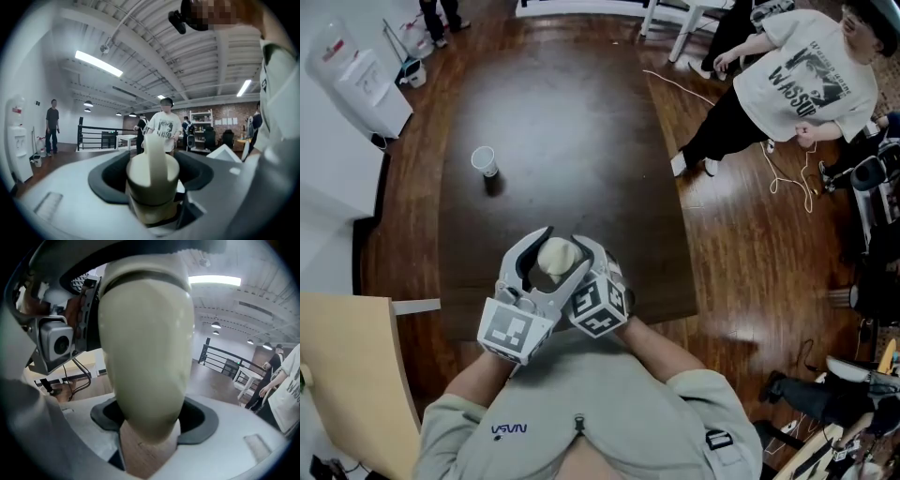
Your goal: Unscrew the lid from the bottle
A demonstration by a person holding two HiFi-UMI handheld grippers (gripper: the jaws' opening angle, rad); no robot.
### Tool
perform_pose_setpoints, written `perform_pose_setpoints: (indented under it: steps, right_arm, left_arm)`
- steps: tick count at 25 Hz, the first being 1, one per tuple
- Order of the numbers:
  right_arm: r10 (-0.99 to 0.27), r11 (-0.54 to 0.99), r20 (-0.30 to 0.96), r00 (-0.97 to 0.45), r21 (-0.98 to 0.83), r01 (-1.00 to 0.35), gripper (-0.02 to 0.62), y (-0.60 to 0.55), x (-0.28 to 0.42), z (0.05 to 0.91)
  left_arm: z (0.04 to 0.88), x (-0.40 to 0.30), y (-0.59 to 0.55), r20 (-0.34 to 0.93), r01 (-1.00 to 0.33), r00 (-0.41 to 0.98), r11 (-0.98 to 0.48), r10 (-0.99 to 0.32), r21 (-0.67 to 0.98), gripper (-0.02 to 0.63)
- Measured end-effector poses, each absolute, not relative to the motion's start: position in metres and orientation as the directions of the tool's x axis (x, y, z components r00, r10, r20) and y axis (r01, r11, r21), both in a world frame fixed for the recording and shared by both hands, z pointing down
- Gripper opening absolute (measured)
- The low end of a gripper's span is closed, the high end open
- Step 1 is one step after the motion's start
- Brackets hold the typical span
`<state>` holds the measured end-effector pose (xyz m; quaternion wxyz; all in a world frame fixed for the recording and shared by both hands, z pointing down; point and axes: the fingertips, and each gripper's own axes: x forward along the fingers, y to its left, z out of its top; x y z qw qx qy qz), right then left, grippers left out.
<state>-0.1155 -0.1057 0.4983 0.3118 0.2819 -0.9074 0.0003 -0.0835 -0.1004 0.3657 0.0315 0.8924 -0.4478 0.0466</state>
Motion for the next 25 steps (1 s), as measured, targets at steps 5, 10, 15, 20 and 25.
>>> perform_pose_setpoints:
  steps: [5,10,15,20,25]
  right_arm:
    - [-0.431,0.886,0.565,-0.704,0.117,-0.448,0.304,-0.096,-0.119,0.497]
    - [-0.29,0.946,0.556,-0.779,0.04,-0.323,0.304,-0.078,-0.13,0.491]
    - [-0.033,0.989,0.498,-0.867,-0.108,-0.1,0.304,-0.042,-0.129,0.479]
    - [0.245,0.962,0.413,-0.877,-0.215,0.168,0.304,0.002,-0.122,0.462]
    - [0.379,0.924,0.423,-0.823,-0.228,0.308,0.304,0.023,-0.119,0.46]
  left_arm:
    - [0.364,-0.08,-0.097,0.09,-0.744,0.667,-0.667,-0.74,0.032,0.307]
    - [0.353,-0.083,-0.084,0.035,-0.595,0.803,-0.797,-0.595,0.101,0.345]
    - [0.34,-0.079,-0.064,-0.005,-0.415,0.908,-0.9,-0.42,0.136,0.37]
    - [0.333,-0.075,-0.045,-0.039,-0.229,0.97,-0.958,-0.239,0.17,0.382]
    - [0.324,-0.069,-0.029,-0.052,-0.051,0.997,-0.985,-0.06,0.165,0.383]
